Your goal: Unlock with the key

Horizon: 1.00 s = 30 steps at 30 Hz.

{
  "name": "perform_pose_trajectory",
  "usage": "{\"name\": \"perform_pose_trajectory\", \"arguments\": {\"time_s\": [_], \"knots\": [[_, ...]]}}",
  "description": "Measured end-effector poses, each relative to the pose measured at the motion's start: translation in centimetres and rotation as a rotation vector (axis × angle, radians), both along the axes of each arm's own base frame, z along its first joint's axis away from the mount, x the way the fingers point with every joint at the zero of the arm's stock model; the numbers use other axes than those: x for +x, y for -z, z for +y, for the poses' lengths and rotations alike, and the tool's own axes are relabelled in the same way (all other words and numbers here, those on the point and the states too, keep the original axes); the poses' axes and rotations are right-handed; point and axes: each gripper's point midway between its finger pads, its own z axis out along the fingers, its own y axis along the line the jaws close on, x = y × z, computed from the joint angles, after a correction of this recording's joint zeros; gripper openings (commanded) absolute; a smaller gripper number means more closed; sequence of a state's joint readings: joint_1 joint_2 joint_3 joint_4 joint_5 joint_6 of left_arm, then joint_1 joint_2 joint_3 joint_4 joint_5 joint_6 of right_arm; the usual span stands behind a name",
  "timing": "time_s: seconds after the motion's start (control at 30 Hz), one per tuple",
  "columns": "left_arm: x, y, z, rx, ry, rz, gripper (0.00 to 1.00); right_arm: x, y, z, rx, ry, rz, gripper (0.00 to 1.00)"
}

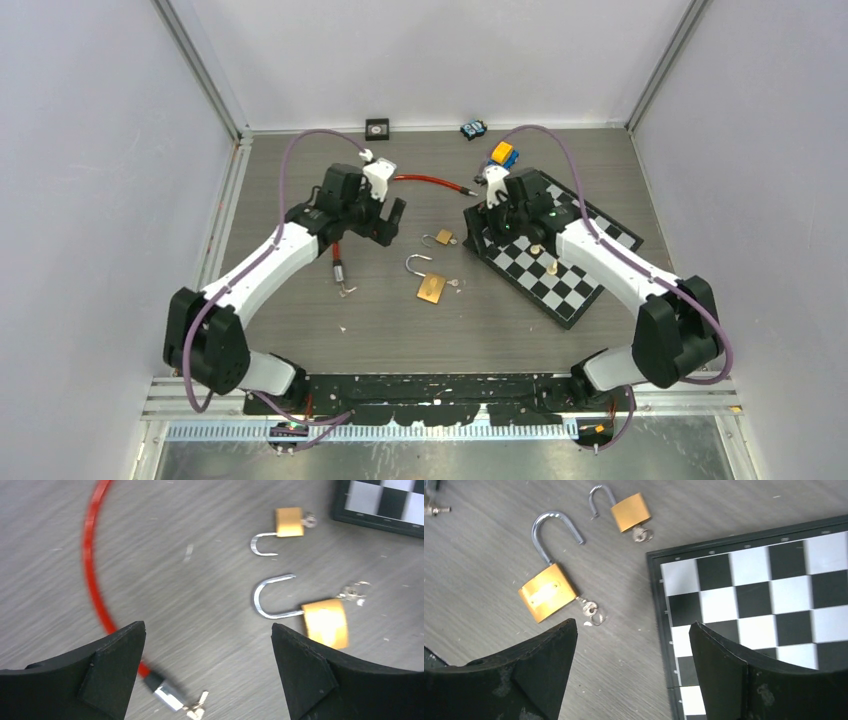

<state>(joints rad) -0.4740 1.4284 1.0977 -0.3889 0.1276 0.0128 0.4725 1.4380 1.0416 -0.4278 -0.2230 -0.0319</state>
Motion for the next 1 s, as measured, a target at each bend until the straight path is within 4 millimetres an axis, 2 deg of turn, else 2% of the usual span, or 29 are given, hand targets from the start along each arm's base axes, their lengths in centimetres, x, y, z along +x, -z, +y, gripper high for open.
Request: {"name": "perform_pose_trajectory", "arguments": {"time_s": [0.13,0.4,0.53,0.67,1.0], "knots": [[1.1,-2.2,3.9,0.063,-0.086,-0.095,1.0,1.5,-2.5,-1.8,0.004,0.07,-0.071,0.89],[1.1,-4.6,11.8,0.102,-0.27,-0.181,1.0,2.5,-8.3,-6.4,0.071,0.209,-0.21,0.9],[0.4,-6.2,12.9,0.093,-0.294,-0.234,1.0,2.3,-10.5,-7.4,0.094,0.238,-0.274,0.9],[-0.5,-7.1,13.4,0.086,-0.306,-0.285,1.0,2.1,-11.6,-7.7,0.113,0.254,-0.304,0.9],[-2.3,-7.0,15.0,0.05,-0.366,-0.372,1.0,1.7,-12.6,-9.7,0.109,0.324,-0.373,0.9]]}}
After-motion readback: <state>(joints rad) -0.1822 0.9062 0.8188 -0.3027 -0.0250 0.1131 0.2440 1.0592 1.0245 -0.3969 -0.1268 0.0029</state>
